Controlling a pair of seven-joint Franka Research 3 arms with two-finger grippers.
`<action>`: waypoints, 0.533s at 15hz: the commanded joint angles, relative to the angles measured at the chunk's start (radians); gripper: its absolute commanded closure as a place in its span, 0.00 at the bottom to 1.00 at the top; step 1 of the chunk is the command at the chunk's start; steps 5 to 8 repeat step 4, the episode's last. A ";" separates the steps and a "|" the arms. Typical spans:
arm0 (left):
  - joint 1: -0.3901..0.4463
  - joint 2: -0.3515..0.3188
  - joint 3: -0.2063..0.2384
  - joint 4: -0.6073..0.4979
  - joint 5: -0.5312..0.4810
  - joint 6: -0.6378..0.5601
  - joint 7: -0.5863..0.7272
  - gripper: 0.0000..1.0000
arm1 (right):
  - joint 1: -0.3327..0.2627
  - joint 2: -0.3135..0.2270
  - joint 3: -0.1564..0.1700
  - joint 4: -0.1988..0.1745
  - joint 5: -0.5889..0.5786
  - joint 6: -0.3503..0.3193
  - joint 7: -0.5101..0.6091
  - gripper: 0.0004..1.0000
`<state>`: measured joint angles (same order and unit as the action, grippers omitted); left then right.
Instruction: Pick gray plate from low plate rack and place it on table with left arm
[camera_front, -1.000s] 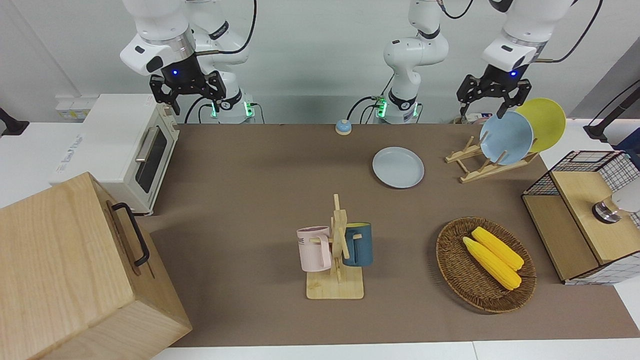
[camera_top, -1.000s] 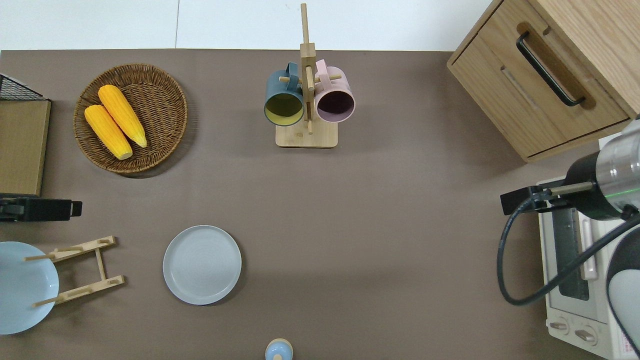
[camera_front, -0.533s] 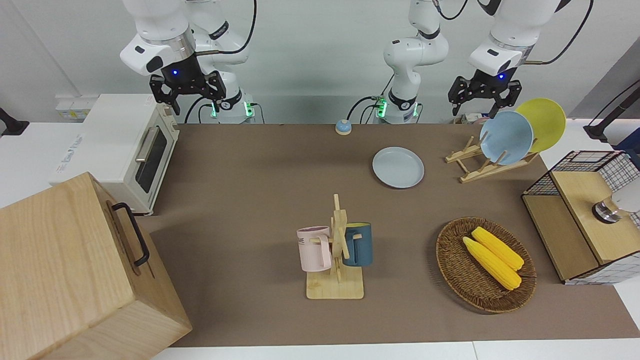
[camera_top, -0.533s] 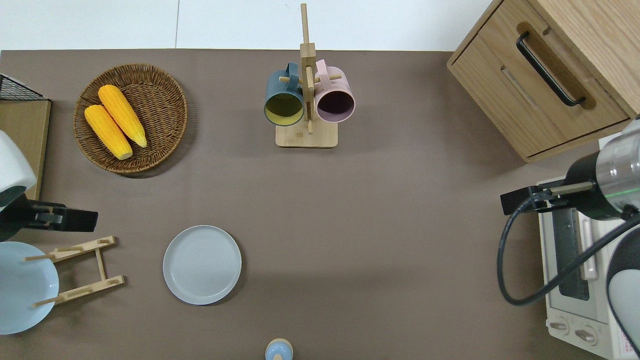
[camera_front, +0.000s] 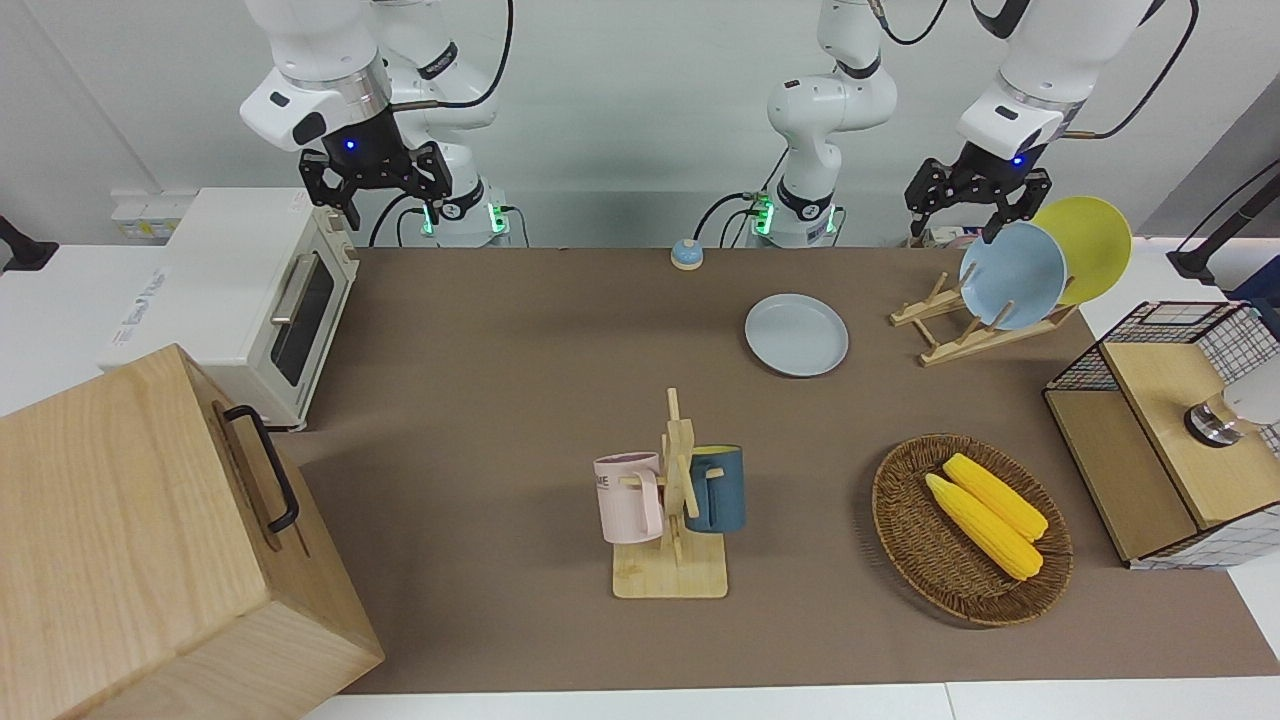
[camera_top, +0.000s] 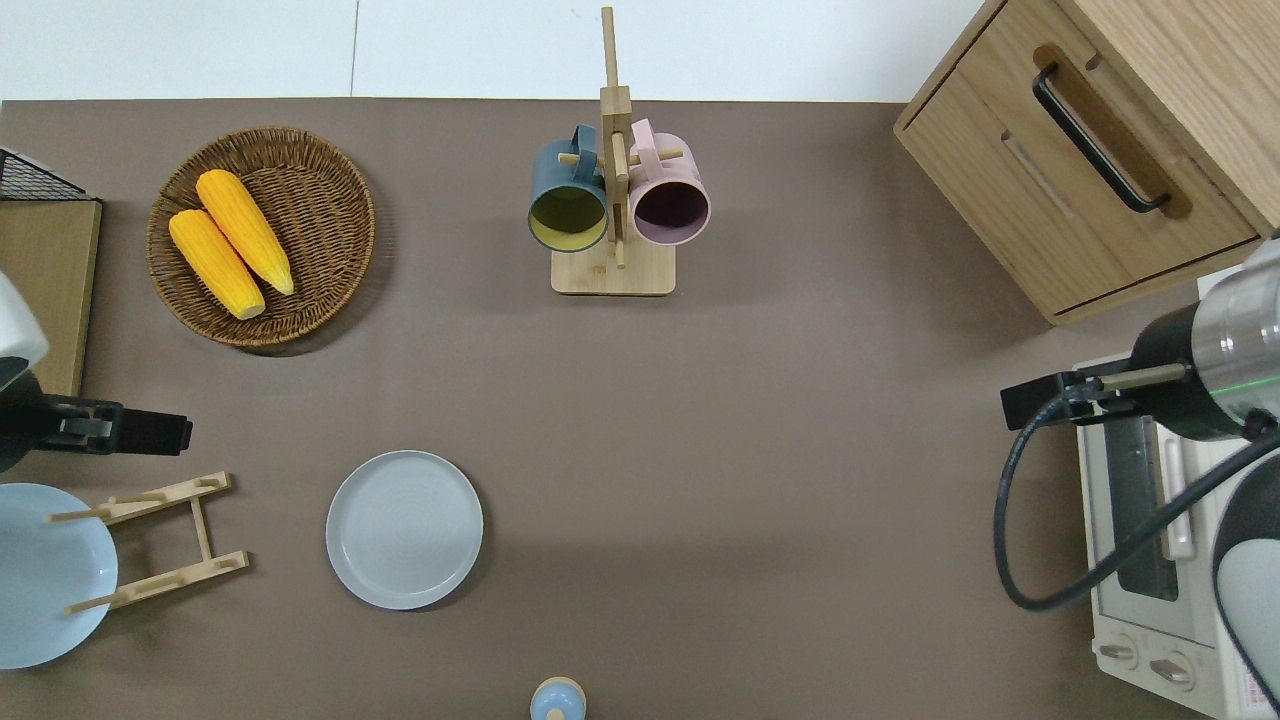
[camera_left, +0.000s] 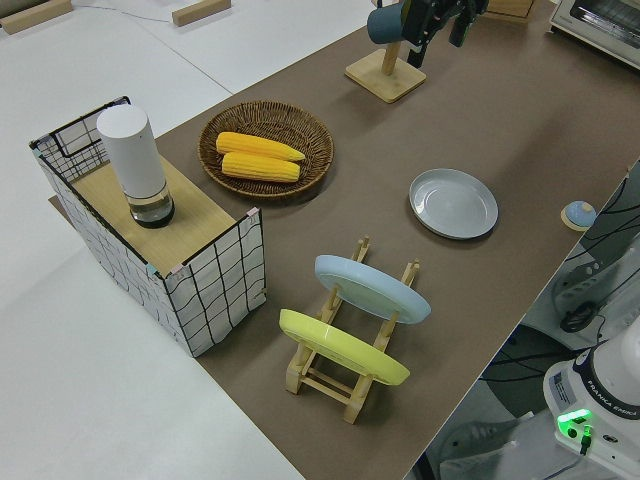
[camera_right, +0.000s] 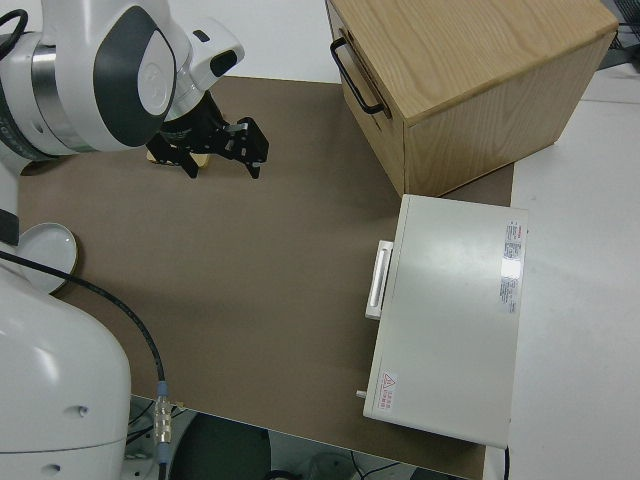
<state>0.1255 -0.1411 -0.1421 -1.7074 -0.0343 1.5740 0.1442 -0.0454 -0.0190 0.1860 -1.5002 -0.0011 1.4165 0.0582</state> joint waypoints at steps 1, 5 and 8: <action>-0.003 0.009 -0.001 0.018 -0.004 0.001 0.002 0.01 | -0.010 -0.002 0.006 0.006 0.010 -0.014 0.000 0.01; -0.007 0.008 -0.002 0.020 -0.003 0.001 0.002 0.01 | -0.010 -0.002 0.006 0.006 0.010 -0.014 0.000 0.01; -0.007 0.008 -0.002 0.020 -0.003 0.001 0.002 0.01 | -0.010 -0.002 0.006 0.006 0.010 -0.014 0.000 0.01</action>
